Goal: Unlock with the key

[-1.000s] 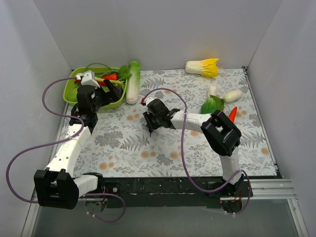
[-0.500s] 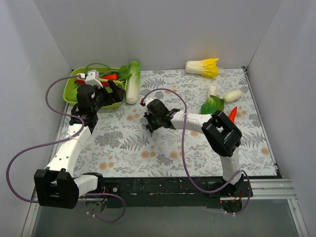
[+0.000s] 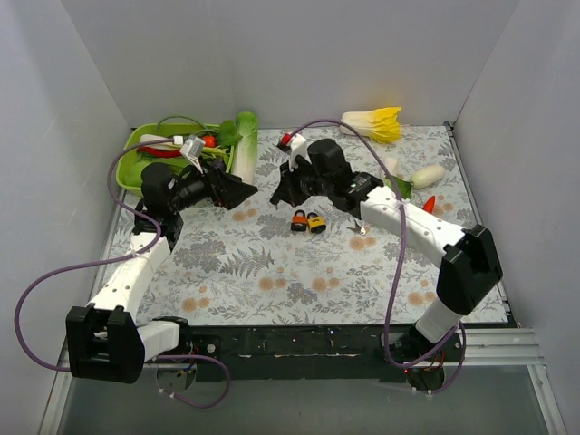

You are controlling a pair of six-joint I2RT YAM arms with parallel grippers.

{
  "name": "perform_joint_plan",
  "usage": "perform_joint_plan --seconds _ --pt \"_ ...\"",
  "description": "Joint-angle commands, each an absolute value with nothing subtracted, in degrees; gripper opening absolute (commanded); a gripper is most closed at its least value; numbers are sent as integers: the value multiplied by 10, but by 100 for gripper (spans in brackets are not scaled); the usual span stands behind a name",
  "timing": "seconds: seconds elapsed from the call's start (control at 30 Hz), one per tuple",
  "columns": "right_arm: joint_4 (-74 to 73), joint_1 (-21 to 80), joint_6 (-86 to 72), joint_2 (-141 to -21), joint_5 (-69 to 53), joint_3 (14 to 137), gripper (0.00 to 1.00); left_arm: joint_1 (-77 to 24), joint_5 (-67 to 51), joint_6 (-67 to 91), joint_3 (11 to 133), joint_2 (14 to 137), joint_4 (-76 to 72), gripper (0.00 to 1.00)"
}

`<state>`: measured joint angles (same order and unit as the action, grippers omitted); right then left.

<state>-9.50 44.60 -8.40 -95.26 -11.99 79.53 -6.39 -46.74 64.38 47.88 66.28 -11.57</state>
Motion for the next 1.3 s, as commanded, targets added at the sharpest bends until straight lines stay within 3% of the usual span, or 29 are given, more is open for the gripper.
perform_joint_plan --seconds 0.0,0.37,0.6,0.8,0.97,1.27 --pt "-102 421 -65 -895 -253 814 1 -66 -639 715 447 659 -270 98" --pt "30 388 -157 -838 -476 782 1 -91 -666 709 445 675 -275 98" --pt "86 379 -199 -833 -510 771 1 -121 -668 712 447 689 -273 98" --pt "94 378 -207 -834 -517 772 1 -136 -666 733 445 697 -288 92" --pt "106 377 -215 -834 -520 765 1 -146 -673 744 446 702 -296 79" --pt "101 371 -214 -840 -512 759 1 -151 -669 746 444 696 -303 39"
